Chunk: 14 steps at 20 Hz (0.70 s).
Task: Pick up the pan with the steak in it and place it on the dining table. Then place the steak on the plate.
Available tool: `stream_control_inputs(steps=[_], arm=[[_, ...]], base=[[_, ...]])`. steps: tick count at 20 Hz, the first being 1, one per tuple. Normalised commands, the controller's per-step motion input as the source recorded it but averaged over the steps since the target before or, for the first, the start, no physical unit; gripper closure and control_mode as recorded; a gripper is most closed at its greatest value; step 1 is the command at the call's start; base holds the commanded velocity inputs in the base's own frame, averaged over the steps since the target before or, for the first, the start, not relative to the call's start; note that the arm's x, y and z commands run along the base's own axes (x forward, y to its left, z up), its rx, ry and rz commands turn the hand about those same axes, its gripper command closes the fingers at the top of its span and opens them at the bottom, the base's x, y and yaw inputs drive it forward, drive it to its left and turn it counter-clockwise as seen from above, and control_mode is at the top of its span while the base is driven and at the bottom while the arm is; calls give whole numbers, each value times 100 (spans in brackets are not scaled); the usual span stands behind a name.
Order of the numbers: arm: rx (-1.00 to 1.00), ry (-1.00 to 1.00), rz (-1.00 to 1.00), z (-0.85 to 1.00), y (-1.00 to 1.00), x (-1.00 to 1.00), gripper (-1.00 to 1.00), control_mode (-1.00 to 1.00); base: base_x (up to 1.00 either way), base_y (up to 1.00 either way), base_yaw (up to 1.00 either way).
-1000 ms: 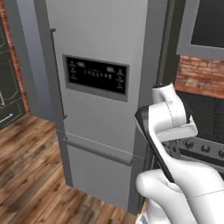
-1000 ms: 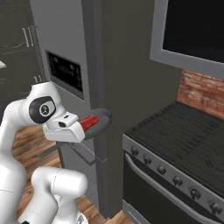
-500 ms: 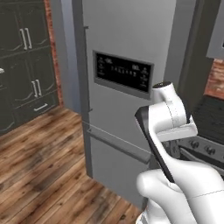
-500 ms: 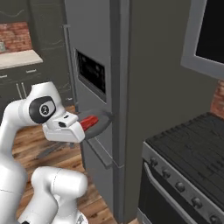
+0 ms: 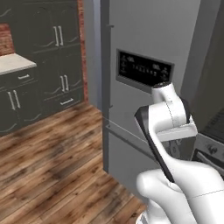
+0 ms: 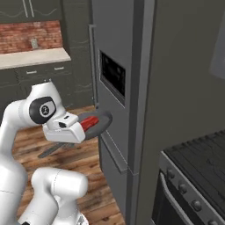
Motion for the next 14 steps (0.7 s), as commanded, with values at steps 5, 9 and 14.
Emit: stream_control_inputs(steps=[5,9,14], arm=[[0,0,0,0,0,0,100,100],[0,0,0,0,0,0,100,100],[0,0,0,0,0,0,100,100]], base=[[-6,27,33],[-3,24,35],[-2,12,39]])
